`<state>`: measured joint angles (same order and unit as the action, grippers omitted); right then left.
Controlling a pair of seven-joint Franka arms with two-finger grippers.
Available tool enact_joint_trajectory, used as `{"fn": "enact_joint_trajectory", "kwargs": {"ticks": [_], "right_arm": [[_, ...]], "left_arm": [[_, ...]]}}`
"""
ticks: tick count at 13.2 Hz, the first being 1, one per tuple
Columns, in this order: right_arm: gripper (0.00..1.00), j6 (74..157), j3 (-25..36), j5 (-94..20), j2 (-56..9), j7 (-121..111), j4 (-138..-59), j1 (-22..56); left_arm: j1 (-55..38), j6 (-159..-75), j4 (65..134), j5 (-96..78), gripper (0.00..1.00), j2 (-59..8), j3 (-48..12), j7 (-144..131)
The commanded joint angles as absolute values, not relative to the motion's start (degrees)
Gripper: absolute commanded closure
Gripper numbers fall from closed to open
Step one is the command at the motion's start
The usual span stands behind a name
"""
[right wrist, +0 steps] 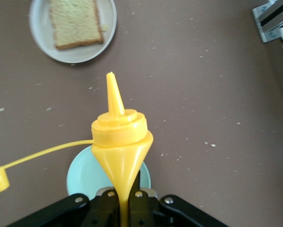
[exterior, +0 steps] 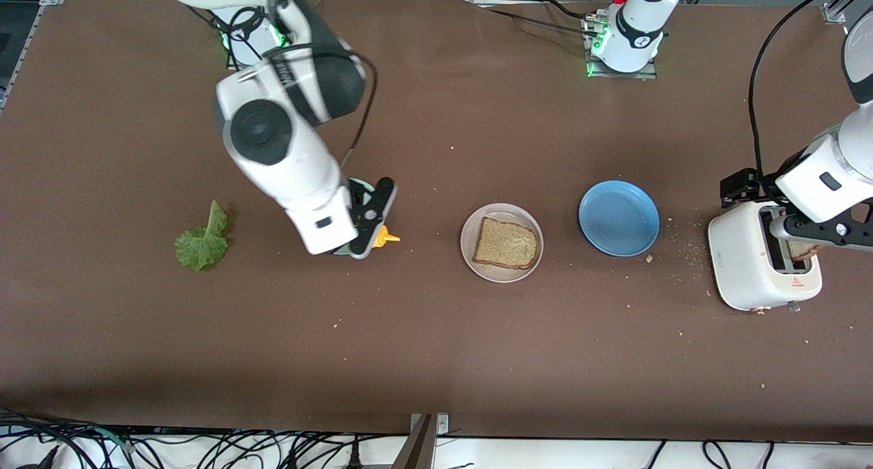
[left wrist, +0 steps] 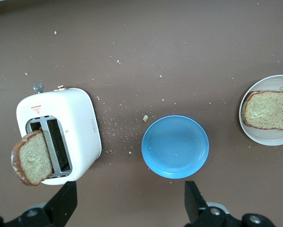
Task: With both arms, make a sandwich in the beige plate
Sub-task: 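Carry the yellow bottle back beside the green plate with the right gripper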
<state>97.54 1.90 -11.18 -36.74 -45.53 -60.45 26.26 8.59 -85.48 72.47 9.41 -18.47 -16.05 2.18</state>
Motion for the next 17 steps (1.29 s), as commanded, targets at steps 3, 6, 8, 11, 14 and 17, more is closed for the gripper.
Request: {"fn": "enact_joint_trajectory", "kwargs": {"ticks": [3, 6, 8, 11, 14, 17], "right_arm": [[1.00, 88.7, 0.4, -36.7, -35.5, -69.8, -69.3, 8.8], [1.00, 85.3, 0.4, -43.9, -35.4, -87.1, -77.9, 2.0], [1.00, 83.2, 0.4, -48.0, -35.3, -98.6, -83.7, -1.3], [1.00, 82.2, 0.7, -54.0, -33.1, -113.4, -95.9, -5.1], [1.00, 79.9, 1.0, -54.8, -33.1, -123.4, -101.1, -8.4], [1.00, 77.8, 1.0, -56.7, -36.0, -133.5, -103.9, -11.0]], "left_arm": [[8.8, -84.5, 71.5, 8.1, 0.00, -18.5, -16.1, 2.4], [8.9, -84.5, 71.5, 8.2, 0.00, -18.5, -16.1, 2.4], [8.8, -84.5, 71.5, 8.1, 0.00, -18.5, -16.1, 2.4], [8.9, -84.5, 71.5, 8.1, 0.00, -18.5, -16.1, 2.4], [8.9, -84.5, 71.5, 8.2, 0.00, -18.5, -16.1, 2.4], [8.9, -84.5, 71.5, 8.2, 0.00, -18.5, -16.1, 2.4]]}}
